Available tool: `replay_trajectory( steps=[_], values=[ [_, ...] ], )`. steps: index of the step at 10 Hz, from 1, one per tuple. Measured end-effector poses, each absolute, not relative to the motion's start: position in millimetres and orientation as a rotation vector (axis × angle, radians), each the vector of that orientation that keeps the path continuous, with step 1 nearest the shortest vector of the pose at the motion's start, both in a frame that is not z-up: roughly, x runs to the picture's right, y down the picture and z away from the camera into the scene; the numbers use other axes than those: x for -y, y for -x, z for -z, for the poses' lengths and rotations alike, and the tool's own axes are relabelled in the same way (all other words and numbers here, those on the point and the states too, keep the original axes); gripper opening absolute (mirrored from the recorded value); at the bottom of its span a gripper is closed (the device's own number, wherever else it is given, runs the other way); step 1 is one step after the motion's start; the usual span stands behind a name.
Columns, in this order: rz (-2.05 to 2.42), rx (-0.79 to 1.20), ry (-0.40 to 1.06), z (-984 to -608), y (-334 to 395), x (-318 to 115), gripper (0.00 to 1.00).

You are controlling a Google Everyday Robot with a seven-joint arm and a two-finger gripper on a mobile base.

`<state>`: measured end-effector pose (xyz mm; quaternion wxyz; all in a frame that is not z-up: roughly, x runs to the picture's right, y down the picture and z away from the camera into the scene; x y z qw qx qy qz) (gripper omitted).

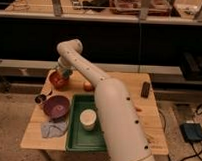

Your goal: Wipe red bowl with sponge

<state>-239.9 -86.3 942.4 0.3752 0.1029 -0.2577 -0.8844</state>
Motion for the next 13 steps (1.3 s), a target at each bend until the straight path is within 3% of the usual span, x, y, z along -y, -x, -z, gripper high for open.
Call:
replay_trajectory(
  steps=[6,13],
  values=[
    [2.324,0.677,-0.329,-933,289,92,0.0],
    [2.432,0.734,-0.361,-914,307,48,0.0]
  ],
)
